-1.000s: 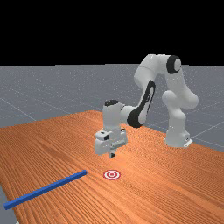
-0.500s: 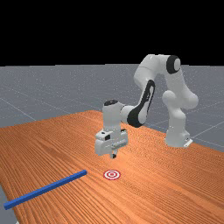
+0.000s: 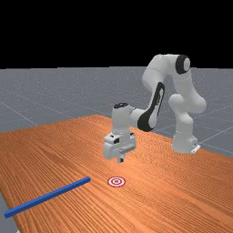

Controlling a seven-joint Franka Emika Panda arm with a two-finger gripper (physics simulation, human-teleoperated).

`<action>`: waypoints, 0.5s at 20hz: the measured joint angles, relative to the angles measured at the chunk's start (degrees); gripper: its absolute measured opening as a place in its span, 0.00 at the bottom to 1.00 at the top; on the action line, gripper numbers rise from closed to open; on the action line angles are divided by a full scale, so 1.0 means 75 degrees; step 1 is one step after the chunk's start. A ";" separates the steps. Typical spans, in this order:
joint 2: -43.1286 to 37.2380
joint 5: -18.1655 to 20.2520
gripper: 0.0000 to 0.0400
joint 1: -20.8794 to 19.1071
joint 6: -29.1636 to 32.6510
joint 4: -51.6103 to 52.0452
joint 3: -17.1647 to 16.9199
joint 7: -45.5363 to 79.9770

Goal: Pull the pivot to the target area

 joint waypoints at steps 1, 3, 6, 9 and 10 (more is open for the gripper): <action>-0.0081 0.0095 0.00 0.0136 -0.0215 -0.0080 -0.0141 0.0746; -0.0087 0.0217 0.00 0.0115 -0.0206 -0.0094 -0.0282 0.1128; -0.0058 0.0246 0.00 -0.0270 -0.0245 -0.0037 -0.0333 0.0465; -0.0160 0.0204 0.00 -0.0470 -0.0189 -0.0202 -0.0300 -0.0057; -0.0175 0.0153 0.00 -0.0505 -0.0360 -0.0190 -0.0269 -0.0270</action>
